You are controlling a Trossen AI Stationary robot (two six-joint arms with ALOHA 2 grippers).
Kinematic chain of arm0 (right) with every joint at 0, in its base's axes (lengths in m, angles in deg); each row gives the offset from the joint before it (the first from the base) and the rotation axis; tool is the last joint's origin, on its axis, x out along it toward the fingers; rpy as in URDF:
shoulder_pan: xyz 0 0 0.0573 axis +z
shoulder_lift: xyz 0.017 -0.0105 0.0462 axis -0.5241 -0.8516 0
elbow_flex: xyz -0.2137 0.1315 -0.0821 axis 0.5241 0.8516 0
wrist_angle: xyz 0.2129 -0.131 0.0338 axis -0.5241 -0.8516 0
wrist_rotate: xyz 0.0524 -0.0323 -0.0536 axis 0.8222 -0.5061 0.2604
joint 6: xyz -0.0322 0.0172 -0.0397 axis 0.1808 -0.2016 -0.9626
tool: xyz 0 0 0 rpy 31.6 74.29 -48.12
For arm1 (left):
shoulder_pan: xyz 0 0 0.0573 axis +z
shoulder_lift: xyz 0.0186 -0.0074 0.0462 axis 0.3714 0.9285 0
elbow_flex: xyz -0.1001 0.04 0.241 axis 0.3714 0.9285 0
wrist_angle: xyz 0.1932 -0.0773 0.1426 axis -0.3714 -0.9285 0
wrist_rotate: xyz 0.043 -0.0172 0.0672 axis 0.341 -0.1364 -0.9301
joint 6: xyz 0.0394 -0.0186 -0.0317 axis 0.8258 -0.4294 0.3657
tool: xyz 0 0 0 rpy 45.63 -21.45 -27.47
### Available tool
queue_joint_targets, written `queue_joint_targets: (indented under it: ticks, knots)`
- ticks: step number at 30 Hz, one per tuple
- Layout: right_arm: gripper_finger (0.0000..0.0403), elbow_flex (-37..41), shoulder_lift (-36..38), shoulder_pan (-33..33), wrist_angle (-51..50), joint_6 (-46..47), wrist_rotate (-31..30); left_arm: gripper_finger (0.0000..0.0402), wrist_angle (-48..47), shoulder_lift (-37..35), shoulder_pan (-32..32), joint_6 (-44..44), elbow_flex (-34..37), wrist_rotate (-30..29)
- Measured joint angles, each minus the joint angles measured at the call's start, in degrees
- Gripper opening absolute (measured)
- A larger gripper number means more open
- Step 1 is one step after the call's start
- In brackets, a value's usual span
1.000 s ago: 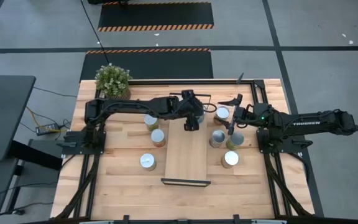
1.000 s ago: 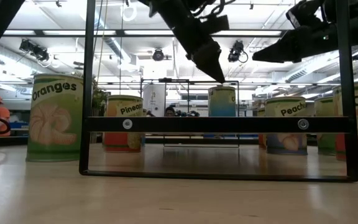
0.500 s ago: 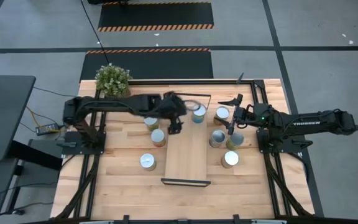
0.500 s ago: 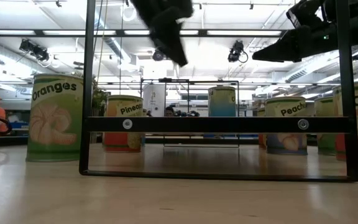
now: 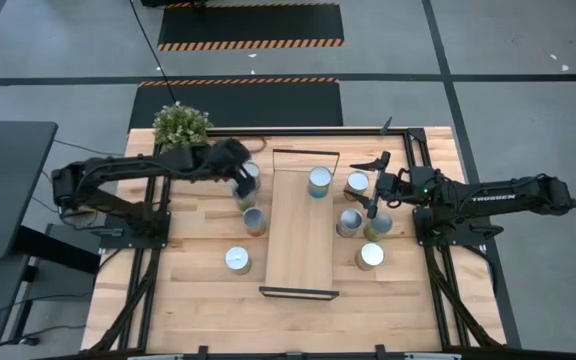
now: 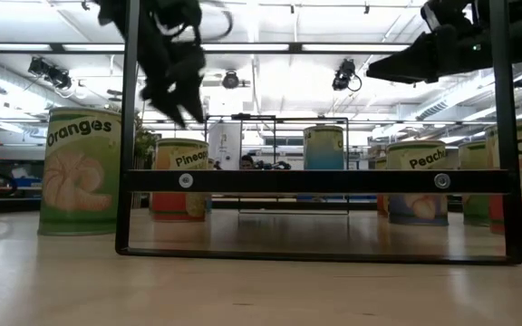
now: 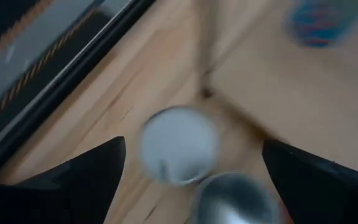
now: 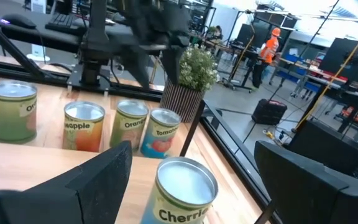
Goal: Pick and place cans onto a shelf
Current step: Put the top canned oranges on the shelf
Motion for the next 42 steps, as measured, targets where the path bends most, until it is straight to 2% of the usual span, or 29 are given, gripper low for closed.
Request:
queue_joint_targets:
  ticks: [3,8,12,19,23,29,34,37,42]
  knots:
    - [0.0346,0.0,-0.35,0.02,0.46,0.01,0.02,0.0384,-4.14,0.31,4.05,-3.71,0.04,1.72]
    - [0.0346,0.0,-1.22,0.02,1.12,0.21,0.02,0.0384,-5.66,1.5,9.23,-4.32,0.04,10.76]
    - [0.0346,0.0,-1.49,0.0,1.64,0.21,0.03,0.0384,-4.95,2.58,10.29,-6.63,0.03,12.53]
    - [0.0346,0.0,-1.52,0.0,1.51,0.21,0.04,0.0384,-9.81,3.26,4.95,-5.16,-4.02,12.47]
    - [0.0346,0.0,-1.91,0.0,1.5,0.21,0.04,0.0384,-21.02,3.22,1.31,-1.87,-7.57,11.14]
    - [0.0346,0.0,-2.3,0.0,1.55,0.21,0.04,0.0384,-32.47,3.22,-2.26,-1.57,-7.64,10.86]
    - [0.0346,0.0,-2.27,0.0,1.96,0.21,0.07,0.0384,-27.02,3.39,-3.75,-2.37,-1.39,11.39]
    - [0.0346,0.0,-2.27,0.0,2.06,0.21,0.21,0.0384,-20.53,3.41,-3.71,-2.47,2.98,11.67]
    - [0.0346,0.0,-2.27,0.0,2.4,0.17,0.42,0.0384,-12.28,3.43,-3.64,-0.45,6.15,11.44]
